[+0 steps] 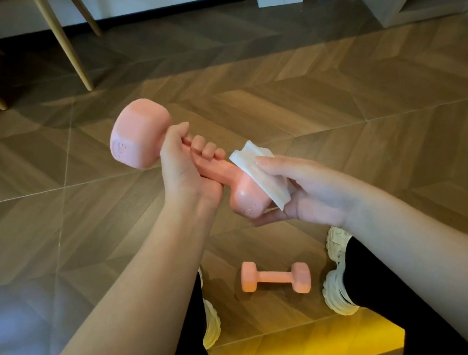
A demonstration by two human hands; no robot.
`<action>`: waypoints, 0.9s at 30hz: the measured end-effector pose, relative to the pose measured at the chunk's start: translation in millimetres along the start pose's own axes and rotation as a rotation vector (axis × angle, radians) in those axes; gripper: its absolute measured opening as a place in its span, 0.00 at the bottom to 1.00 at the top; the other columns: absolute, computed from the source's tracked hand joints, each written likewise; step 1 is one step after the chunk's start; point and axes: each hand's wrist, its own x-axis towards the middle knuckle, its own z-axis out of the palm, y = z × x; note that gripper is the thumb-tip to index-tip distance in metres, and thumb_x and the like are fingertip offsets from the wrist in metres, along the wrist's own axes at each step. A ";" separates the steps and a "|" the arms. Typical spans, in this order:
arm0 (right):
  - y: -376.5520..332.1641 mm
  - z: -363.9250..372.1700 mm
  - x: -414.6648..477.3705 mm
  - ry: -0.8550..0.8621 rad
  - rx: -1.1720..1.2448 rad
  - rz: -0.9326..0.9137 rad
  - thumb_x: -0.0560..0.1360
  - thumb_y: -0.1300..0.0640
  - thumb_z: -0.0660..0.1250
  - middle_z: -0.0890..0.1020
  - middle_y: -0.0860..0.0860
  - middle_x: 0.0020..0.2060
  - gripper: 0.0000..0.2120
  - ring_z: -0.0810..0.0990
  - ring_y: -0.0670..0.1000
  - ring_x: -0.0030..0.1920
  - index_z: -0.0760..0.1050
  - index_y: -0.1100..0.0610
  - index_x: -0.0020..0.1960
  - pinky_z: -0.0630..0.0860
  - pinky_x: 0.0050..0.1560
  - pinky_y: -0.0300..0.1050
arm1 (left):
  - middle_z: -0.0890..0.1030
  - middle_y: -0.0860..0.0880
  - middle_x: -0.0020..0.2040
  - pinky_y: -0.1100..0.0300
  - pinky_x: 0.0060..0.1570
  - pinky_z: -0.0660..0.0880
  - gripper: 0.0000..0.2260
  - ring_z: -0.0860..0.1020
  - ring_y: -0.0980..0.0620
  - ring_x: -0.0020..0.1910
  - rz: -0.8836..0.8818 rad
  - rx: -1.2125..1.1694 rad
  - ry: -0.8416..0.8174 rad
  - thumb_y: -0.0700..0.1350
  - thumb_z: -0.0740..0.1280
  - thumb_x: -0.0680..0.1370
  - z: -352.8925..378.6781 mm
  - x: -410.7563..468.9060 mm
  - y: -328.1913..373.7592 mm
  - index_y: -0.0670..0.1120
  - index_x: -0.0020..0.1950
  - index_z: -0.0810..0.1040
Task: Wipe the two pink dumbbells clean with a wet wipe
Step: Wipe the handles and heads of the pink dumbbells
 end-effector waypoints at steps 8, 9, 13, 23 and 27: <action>7.3 3.0 5.5 0.154 -0.150 -0.153 0.77 0.52 0.66 0.83 0.51 0.52 0.19 0.82 0.50 0.50 0.73 0.53 0.67 0.81 0.47 0.52 | 0.59 0.54 0.25 0.62 0.26 0.61 0.15 0.58 0.54 0.22 0.014 -0.003 0.123 0.45 0.62 0.78 7.3 7.8 -4.7 0.50 0.33 0.60; 5.6 2.8 4.1 0.126 -0.121 -0.157 0.74 0.52 0.66 0.83 0.50 0.50 0.22 0.82 0.49 0.49 0.73 0.53 0.67 0.80 0.46 0.50 | 0.59 0.54 0.25 0.62 0.26 0.61 0.15 0.58 0.54 0.22 0.022 0.004 0.109 0.45 0.62 0.78 7.9 8.7 -1.8 0.50 0.33 0.60; 8.4 6.5 5.4 0.109 -0.146 -0.109 0.73 0.53 0.69 0.82 0.52 0.57 0.24 0.82 0.52 0.55 0.71 0.52 0.68 0.80 0.54 0.52 | 0.58 0.53 0.25 0.62 0.25 0.61 0.14 0.57 0.53 0.22 0.053 0.042 0.092 0.44 0.61 0.77 5.9 7.2 1.5 0.49 0.33 0.60; 11.9 8.3 10.8 0.164 0.004 -0.090 0.78 0.45 0.61 0.80 0.61 0.58 0.17 0.78 0.66 0.59 0.73 0.50 0.64 0.75 0.56 0.62 | 0.60 0.53 0.24 0.63 0.24 0.64 0.14 0.59 0.53 0.21 0.058 -0.017 0.116 0.43 0.61 0.77 6.0 4.5 4.3 0.49 0.32 0.62; -16.4 -15.7 1.3 -0.046 0.003 0.002 0.71 0.49 0.70 0.78 0.57 0.55 0.23 0.78 0.60 0.54 0.77 0.54 0.64 0.74 0.56 0.65 | 0.59 0.53 0.25 0.63 0.25 0.63 0.15 0.58 0.53 0.21 0.033 0.004 0.064 0.43 0.61 0.76 5.3 4.7 6.3 0.49 0.31 0.61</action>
